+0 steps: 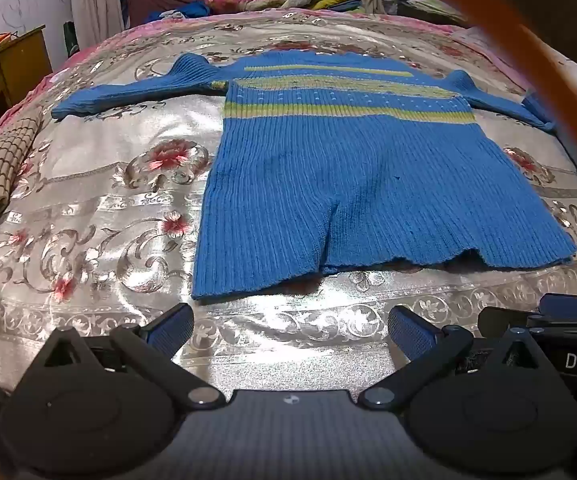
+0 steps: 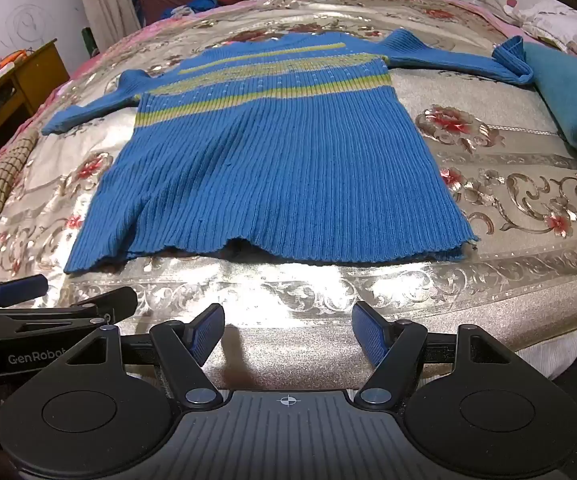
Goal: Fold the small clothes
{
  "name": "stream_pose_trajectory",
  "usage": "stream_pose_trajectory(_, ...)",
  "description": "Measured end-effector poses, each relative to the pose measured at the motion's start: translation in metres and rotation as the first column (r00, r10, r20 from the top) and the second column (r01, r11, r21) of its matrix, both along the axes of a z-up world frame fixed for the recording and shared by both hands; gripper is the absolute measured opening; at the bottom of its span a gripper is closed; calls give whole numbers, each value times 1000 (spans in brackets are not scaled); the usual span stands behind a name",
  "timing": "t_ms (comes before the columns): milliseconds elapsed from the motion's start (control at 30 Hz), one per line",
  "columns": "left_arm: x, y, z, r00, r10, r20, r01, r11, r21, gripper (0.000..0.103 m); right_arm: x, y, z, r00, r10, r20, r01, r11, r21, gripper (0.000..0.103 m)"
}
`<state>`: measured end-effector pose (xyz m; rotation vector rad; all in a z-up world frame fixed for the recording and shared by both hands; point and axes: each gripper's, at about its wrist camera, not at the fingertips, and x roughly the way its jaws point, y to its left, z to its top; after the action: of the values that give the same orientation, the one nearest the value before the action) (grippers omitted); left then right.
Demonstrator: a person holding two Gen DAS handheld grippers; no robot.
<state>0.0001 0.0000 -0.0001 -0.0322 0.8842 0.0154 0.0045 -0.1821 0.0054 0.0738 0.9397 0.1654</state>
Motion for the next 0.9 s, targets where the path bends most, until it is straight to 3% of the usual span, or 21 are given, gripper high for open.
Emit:
stream_pose_trajectory(267, 3, 5, -4, 1000, 5, -25, -6, 1000, -25, 103, 1, 1, -1, 1000, 2, -1, -2, 1000, -6, 71)
stream_pose_trajectory(667, -7, 3, 5, 999, 29, -20, -30, 1000, 0, 103, 1, 1, -1, 1000, 3, -1, -3, 1000, -6, 74)
stream_pose_trajectory(900, -16, 6, 13, 1000, 19, -3, -19, 998, -55, 103, -2, 2, 3, 1000, 4, 19, -3, 1000, -9, 74)
